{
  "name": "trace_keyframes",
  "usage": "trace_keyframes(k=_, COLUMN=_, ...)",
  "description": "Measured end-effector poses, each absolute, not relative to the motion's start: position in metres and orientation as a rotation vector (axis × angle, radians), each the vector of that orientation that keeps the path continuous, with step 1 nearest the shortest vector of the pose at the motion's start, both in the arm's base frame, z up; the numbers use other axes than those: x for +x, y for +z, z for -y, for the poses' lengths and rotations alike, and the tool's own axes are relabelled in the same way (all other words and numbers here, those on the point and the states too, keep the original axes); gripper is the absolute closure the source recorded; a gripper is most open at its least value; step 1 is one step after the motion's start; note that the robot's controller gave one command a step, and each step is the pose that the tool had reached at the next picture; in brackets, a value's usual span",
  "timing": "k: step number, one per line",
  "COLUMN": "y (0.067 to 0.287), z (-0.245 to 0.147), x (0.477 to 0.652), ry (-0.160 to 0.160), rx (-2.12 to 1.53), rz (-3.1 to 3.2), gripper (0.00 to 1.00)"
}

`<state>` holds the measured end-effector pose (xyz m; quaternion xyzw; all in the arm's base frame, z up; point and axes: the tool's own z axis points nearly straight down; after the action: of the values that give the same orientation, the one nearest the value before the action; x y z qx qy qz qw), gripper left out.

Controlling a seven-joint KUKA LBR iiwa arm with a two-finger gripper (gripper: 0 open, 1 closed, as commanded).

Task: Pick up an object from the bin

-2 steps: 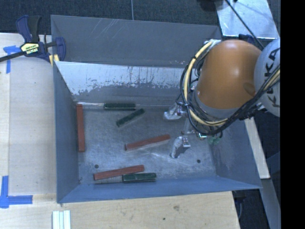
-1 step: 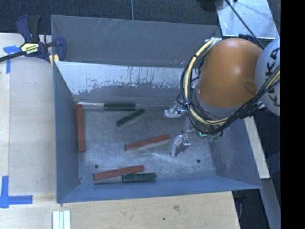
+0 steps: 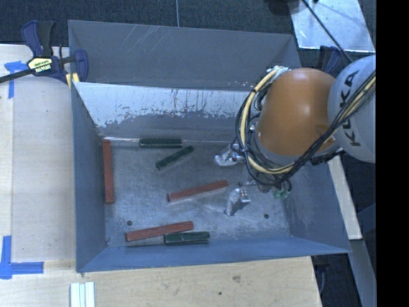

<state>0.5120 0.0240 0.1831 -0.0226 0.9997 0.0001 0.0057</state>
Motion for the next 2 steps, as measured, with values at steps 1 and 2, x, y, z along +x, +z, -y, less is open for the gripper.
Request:
trace_keyframes(k=1, y=0.122, z=0.000, x=0.521, ry=-0.001, rx=-0.137, rz=-3.131, gripper=0.00)
trace_keyframes(k=2, y=0.079, z=-0.040, x=0.551, ry=0.000, rx=0.252, rz=-3.105, gripper=1.00)
